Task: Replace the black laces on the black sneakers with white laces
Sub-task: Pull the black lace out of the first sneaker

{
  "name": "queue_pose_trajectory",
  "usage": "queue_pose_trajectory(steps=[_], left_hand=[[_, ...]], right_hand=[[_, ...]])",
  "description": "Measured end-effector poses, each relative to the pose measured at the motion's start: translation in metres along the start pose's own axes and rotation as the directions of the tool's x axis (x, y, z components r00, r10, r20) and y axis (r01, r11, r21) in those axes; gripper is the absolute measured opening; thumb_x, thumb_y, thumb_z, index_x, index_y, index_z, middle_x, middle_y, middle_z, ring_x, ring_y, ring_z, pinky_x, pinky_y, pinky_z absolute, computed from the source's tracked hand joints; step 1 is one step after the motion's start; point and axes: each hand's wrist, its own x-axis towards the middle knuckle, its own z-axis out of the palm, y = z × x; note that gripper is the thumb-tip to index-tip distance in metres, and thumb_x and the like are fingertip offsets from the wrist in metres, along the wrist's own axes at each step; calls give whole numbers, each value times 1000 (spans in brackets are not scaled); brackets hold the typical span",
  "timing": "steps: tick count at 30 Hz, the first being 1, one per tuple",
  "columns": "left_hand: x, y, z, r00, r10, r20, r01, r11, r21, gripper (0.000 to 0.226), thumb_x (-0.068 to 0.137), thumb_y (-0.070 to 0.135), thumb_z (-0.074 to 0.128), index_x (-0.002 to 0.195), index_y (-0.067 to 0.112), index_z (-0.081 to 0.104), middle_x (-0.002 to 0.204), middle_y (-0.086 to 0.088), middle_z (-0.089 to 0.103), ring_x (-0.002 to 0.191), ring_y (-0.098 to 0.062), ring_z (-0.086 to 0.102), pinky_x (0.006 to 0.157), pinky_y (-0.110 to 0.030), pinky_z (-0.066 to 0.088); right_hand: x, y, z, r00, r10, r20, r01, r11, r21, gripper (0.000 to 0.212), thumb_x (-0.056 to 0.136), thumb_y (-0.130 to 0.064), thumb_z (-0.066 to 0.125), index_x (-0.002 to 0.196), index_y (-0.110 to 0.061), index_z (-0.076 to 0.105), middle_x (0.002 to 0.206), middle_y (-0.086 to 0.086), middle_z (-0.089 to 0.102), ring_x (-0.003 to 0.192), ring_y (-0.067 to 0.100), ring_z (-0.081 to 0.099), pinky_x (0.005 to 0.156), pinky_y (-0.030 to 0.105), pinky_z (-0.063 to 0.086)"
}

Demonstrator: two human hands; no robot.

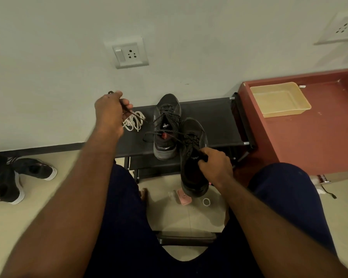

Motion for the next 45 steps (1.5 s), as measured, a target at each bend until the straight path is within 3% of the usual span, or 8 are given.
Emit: queue_pose_trajectory(steps=[2,5,15,24,26,33,39,45], left_hand=[[8,-4,-5,998,56,34,-63,954,293,20,100,16,45,107,5,60,74,-4,64,64,-15,63,66,-32,50],[-6,-24,-9,980,137,145,-195,514,835,39,96,32,56,116,-2,60,107,-15,66,100,-31,63,80,-35,46],[-90,-150,37,868,-130,480,-452,195,870,35,91,37,59,104,6,65,101,-13,67,94,-33,65,77,-40,55],[-91,-167,41,812,-59,581,-560,203,803,26,100,20,45,107,5,65,97,-15,67,87,-32,65,68,-35,47],[-93,-168,39,809,-64,584,-565,186,804,26,101,19,44,106,3,64,96,-16,66,86,-33,65,66,-34,45],[-91,-166,37,848,-88,523,-491,243,837,25,97,19,46,101,2,64,97,-19,66,90,-38,63,72,-40,47],[-94,-165,38,861,-85,502,-466,262,845,25,98,20,45,102,4,64,95,-16,65,88,-34,63,70,-36,45],[-102,-166,37,867,-71,493,-461,258,849,25,98,20,46,103,4,63,95,-14,64,87,-33,63,70,-36,48]], right_hand=[[0,-1,0,1000,2,7,-2,1000,-9,24,88,-24,64,111,-28,65,100,0,70,94,25,65,81,42,58],[-1,-1,1,1000,0,21,0,1000,0,25,88,-23,64,112,-27,64,101,0,69,95,25,65,81,42,58],[-4,2,0,1000,-2,31,1,1000,30,16,84,-22,61,97,-26,67,87,-2,68,82,22,65,77,42,58],[31,-9,1,992,64,107,-92,957,275,71,67,-72,61,123,-28,66,137,4,52,131,24,46,108,49,42],[36,-10,1,981,4,196,-48,974,220,38,74,-60,70,99,-31,70,138,4,51,137,23,37,112,50,35],[31,-21,-71,960,190,-205,94,471,877,31,82,-19,70,90,10,63,76,9,50,66,12,48,64,31,44],[19,4,-94,857,193,-478,224,695,683,42,99,-34,55,84,5,59,66,-1,59,53,13,48,47,26,42],[35,-3,-80,890,-22,-456,257,851,459,30,100,-36,57,110,-9,66,106,-4,65,84,-6,56,77,13,47]])
